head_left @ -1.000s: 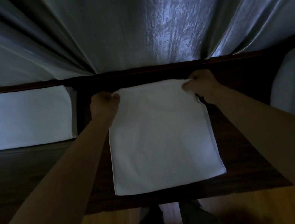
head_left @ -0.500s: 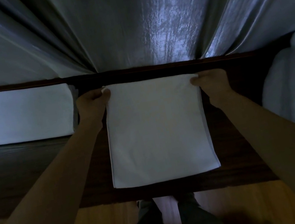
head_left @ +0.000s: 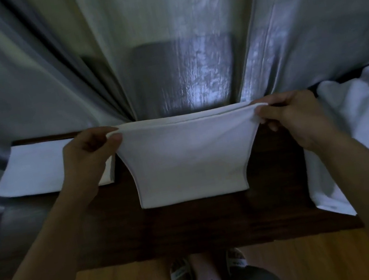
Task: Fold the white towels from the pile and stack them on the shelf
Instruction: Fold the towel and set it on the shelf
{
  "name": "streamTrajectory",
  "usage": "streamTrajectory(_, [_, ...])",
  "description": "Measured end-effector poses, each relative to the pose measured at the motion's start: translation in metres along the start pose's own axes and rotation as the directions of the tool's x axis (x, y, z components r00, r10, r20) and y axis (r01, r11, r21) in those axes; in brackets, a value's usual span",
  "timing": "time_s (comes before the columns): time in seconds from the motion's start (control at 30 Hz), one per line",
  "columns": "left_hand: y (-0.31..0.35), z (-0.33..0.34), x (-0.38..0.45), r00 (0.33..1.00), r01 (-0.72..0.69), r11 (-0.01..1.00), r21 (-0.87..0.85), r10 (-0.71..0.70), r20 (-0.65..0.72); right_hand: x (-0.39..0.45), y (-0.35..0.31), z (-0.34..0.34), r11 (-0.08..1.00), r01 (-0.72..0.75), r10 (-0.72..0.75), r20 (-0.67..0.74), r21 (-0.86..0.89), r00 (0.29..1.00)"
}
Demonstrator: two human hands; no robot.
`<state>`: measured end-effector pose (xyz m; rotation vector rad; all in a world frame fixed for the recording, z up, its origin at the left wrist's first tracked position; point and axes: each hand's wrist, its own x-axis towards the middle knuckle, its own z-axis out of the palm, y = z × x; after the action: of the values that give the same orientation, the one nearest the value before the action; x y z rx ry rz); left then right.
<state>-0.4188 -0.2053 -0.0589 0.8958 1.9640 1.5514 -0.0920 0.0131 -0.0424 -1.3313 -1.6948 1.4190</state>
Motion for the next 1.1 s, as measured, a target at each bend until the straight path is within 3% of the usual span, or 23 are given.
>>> streamTrajectory(0.23, [0.033, -0.024, -0.011, 0.987, -0.148, 0.987, -0.059, 0.151, 0.06, -0.025, -0.035, -0.018, 0.994, 0.1, -0.102, 0.045, 0.039, 0.994])
streamTrajectory(0.57, [0.053, -0.043, -0.011, 0.957, -0.259, 0.96, 0.108, 0.24, 0.164, -0.029, -0.052, -0.032, 0.971, 0.233, -0.229, 0.085, -0.05, 0.97])
streamTrajectory(0.8, [0.055, -0.046, -0.012, 0.948, -0.269, 0.955, 0.128, 0.239, 0.209, -0.022, -0.055, -0.029, 0.939, 0.317, -0.311, 0.061, -0.134, 0.948])
streamTrajectory(1.1, [0.045, -0.043, -0.003, 0.965, -0.19, 0.975, 0.116, 0.163, 0.204, -0.011, -0.053, -0.026, 0.93, 0.309, -0.293, 0.103, -0.199, 0.95])
